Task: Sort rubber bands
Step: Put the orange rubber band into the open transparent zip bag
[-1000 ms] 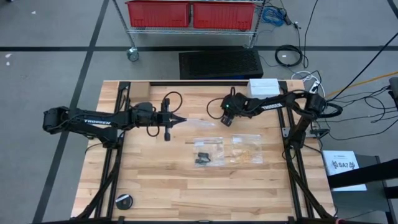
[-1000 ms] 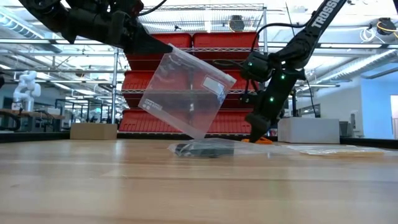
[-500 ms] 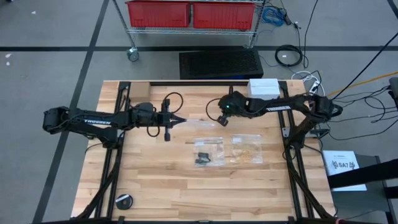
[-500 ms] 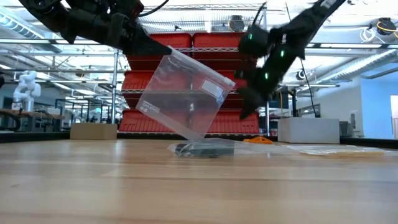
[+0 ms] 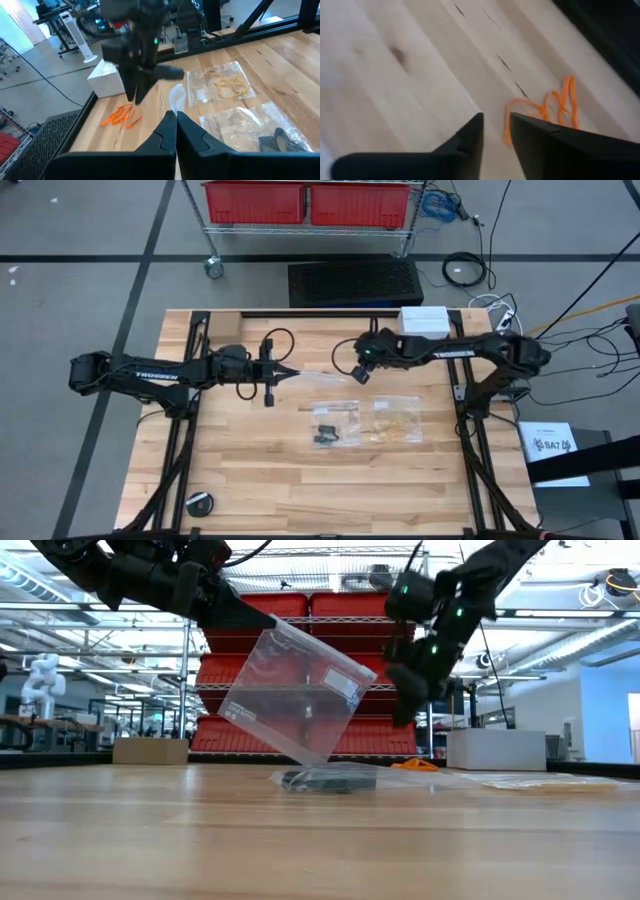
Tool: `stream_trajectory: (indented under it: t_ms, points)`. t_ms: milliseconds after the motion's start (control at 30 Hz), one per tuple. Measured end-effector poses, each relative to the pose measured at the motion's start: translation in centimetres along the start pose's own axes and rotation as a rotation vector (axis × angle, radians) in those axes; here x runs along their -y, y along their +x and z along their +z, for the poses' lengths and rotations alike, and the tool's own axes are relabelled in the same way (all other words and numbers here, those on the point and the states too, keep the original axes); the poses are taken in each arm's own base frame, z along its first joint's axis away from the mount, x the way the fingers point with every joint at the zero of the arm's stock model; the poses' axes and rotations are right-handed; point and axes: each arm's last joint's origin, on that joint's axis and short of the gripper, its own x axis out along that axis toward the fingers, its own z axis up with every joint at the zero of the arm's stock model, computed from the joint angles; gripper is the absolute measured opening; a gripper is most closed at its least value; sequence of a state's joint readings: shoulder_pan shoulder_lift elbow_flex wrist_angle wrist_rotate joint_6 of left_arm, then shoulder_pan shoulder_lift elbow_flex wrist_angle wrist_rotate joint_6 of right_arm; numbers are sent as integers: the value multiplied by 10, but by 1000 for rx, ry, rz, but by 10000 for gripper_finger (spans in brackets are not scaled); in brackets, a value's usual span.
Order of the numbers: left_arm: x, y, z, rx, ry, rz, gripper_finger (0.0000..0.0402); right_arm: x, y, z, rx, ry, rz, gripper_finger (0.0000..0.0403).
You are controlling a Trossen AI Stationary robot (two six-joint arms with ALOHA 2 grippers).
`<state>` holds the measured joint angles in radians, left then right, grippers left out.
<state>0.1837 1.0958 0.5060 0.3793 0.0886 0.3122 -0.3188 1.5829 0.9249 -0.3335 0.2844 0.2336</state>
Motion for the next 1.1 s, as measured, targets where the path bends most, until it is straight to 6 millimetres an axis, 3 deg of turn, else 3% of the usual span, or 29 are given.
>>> stream_trajectory:
  t_ms: [267,433,567,733,767,933,1100]
  points:
    - [0,0,0,0,0,0,0,17,50,-11,-105,100,-83,208]
    - [0,0,0,-1,4,0,0,24,69,-14,-130,175,-101,227]
    - [0,0,0,-3,6,-1,0,21,71,-15,-131,178,-94,174]
    - [0,0,0,-3,7,-1,0,10,64,-14,-99,93,-62,29]
    - [0,0,0,-3,7,-1,0,7,62,-13,-92,78,-55,16]
    - [0,0,0,-4,7,-1,0,-9,40,-5,-33,45,42,5]
    - [0,0,0,-8,7,12,0,-31,-1,4,93,7,128,2]
